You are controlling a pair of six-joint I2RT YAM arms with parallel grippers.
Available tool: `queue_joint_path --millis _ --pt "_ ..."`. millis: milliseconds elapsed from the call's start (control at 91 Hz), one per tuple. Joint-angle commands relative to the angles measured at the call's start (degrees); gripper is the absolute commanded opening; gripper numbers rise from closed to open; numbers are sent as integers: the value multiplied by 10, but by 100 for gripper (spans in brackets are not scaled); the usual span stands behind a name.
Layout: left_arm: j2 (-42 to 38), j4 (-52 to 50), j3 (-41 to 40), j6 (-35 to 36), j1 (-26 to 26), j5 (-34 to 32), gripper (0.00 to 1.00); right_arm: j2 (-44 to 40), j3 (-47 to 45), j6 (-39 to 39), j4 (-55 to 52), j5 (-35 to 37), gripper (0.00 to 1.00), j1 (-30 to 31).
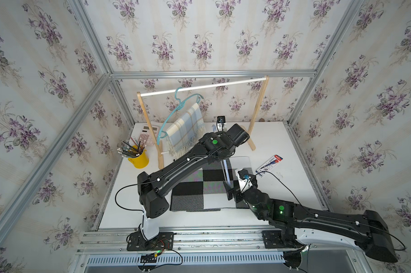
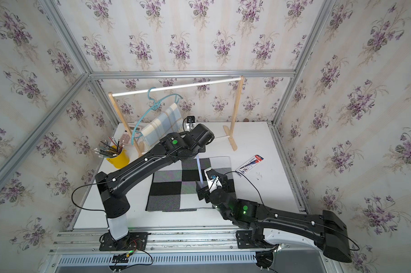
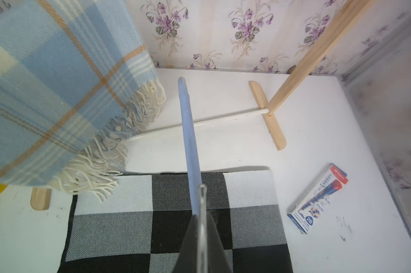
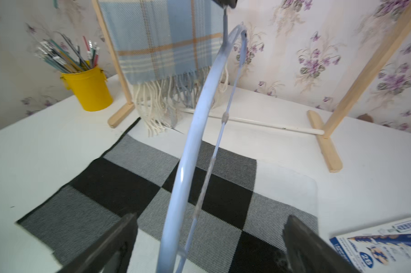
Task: Hang the scarf on the hanger
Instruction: Pick up the hanger from the clothesline, then hang the scarf on the hanger.
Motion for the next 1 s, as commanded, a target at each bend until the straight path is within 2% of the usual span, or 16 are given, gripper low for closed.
queue_joint_path --millis 0,33,55,88,132,143,154,165,176,253,297,429,549,692,835,989 --pt "-38 77 -37 109 11 83 0 -54 14 72 -86 -140 100 -47" --pt "-57 95 -59 125 16 116 0 -60 16 89 -95 -157 100 -65" --pt "-69 109 -76 134 19 137 0 -69 18 116 -105 -184 100 -103" --pt "-88 127 -104 144 25 173 0 -73 18 136 -113 -207 100 -129" --pt "-113 157 -146 156 33 220 0 -81 12 173 -121 -252 100 -192" --pt "-120 164 -157 158 34 230 0 -85 6 190 -122 -277 100 -225" --pt "-127 171 -168 160 36 239 0 -85 6 190 -122 -277 100 -225" --pt "-133 178 -181 162 37 246 0 -88 -2 203 -123 -300 99 -257" --pt "-139 185 -193 164 38 251 0 -88 -2 203 -123 -300 99 -257" --pt "-184 244 -284 170 53 301 0 -93 -34 235 -117 -374 98 -364" --pt "-207 284 -338 161 65 336 0 -86 -59 246 -107 -424 94 -446" --pt "-270 408 -478 112 106 393 0 -41 -119 256 -56 -492 85 -549" --pt "-298 504 -565 73 133 399 0 36 -142 246 -2 -485 80 -569" --pt "-309 585 -631 47 145 390 0 113 -140 234 51 -465 76 -570" --pt "-304 606 -665 28 154 372 0 179 -117 218 76 -456 73 -571" --pt "-313 638 -724 -11 170 346 0 244 -95 208 95 -478 64 -571"
